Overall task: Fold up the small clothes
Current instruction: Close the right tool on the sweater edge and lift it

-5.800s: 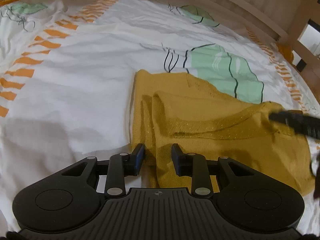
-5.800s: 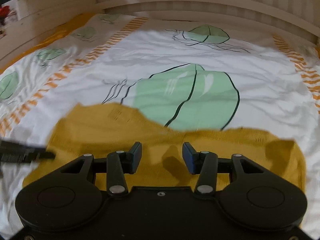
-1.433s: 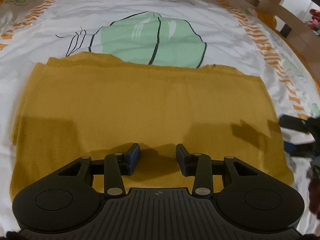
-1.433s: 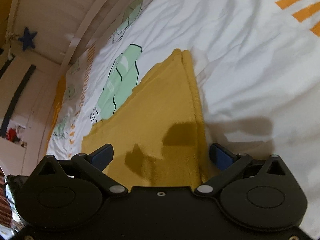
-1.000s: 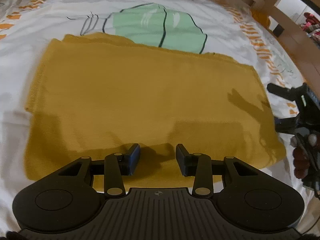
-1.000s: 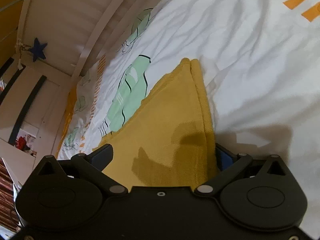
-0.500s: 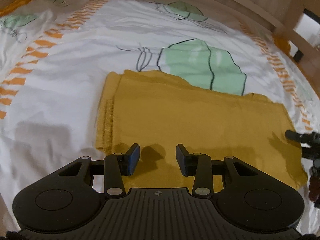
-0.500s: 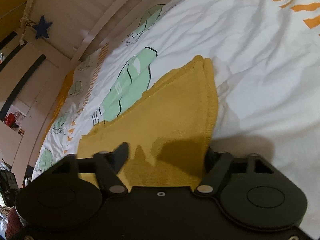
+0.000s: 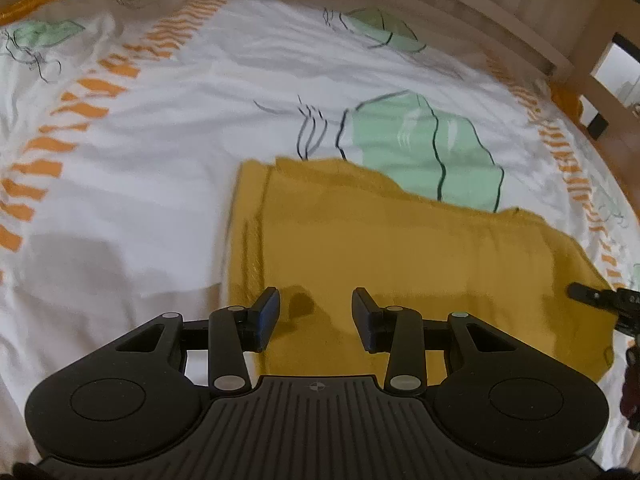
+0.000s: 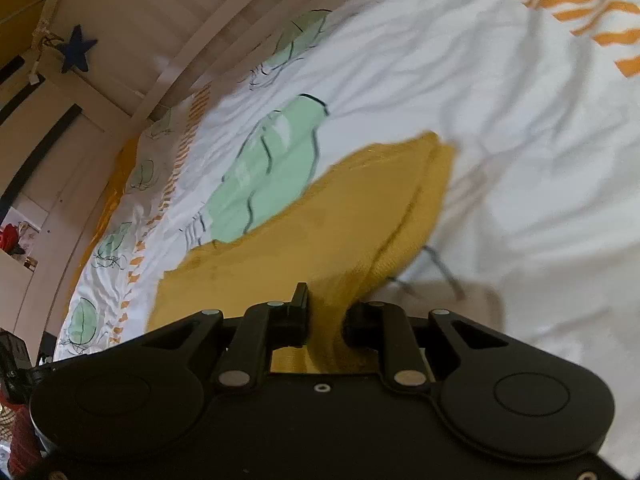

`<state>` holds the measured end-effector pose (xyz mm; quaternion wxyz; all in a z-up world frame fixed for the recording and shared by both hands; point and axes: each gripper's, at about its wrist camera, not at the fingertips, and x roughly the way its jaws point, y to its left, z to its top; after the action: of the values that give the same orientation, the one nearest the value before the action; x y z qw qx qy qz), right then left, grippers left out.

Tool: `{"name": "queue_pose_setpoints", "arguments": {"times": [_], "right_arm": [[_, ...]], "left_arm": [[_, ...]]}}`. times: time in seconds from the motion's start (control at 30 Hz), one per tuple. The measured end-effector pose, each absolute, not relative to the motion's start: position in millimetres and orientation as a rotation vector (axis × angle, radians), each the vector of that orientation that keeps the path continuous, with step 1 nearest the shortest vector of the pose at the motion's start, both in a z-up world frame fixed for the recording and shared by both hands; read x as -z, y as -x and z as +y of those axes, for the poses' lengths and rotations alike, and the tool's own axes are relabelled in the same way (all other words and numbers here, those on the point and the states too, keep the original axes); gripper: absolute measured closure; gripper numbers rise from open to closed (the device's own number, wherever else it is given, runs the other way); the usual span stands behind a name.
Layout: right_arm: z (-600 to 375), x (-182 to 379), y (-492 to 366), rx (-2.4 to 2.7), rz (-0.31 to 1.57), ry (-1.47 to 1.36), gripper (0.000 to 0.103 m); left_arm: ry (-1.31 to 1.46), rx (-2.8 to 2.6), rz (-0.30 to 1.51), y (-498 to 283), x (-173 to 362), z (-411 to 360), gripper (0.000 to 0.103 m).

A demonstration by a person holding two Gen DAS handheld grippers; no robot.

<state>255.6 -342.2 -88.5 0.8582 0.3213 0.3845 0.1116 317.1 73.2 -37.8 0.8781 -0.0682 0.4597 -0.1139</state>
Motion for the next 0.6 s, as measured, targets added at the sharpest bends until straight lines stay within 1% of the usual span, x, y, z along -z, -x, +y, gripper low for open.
{"name": "queue_pose_setpoints", "arguments": {"times": [0.23, 0.33, 0.6], "right_arm": [[-294, 57, -266, -0.271, 0.764, -0.679, 0.077], [-261, 47, -277, -0.309, 0.750, -0.666, 0.077], [-183, 55, -305, -0.379, 0.781, -0.657, 0.077]], "left_arm": [[0.096, 0.217, 0.895, -320, 24, 86, 0.064], [0.117, 0.198, 0.882, -323, 20, 97, 0.064], [0.164, 0.133, 0.832, -326, 7, 131, 0.064]]}}
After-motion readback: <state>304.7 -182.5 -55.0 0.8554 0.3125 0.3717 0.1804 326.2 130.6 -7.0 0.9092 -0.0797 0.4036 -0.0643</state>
